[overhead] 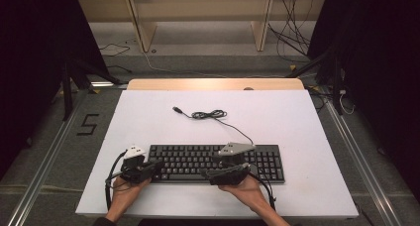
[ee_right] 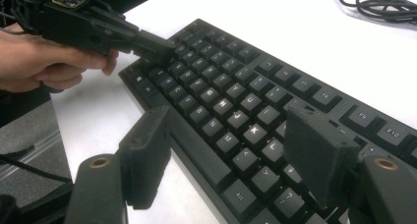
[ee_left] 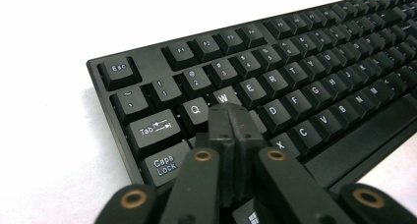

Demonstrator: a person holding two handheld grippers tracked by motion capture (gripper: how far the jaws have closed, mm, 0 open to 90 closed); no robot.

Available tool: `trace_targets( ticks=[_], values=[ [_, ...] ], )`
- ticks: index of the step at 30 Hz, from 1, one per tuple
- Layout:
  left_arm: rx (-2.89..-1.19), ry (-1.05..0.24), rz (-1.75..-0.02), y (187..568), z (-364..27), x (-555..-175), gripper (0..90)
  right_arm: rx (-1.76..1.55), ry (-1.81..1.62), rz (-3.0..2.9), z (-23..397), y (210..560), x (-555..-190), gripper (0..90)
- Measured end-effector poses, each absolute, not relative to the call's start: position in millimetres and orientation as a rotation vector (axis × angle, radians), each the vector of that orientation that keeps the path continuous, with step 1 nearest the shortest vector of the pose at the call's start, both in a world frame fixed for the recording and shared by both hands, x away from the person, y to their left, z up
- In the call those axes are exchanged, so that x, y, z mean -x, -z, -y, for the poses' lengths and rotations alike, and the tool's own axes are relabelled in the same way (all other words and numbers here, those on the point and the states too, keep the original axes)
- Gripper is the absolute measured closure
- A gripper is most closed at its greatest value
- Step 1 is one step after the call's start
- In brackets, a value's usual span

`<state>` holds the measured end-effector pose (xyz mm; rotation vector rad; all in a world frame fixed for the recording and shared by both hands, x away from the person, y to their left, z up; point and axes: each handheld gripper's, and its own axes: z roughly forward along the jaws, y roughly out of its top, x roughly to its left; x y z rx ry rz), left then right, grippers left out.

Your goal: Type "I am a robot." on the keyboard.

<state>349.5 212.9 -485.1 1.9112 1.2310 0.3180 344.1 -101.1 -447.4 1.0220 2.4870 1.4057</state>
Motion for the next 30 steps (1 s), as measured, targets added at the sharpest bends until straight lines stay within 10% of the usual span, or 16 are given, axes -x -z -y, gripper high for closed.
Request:
trace_targets(
  ticks=[18,30],
  values=[
    [-1.821,-0.282,-1.180,470,-218,-336,53.0,-1.026,-1.409,-2.478,98,449,-349,35.9],
    [-1.780,-0.273,-1.102,462,-216,-326,37.7,-1.010,-1.370,-2.498,89,453,-353,60.4]
  ],
)
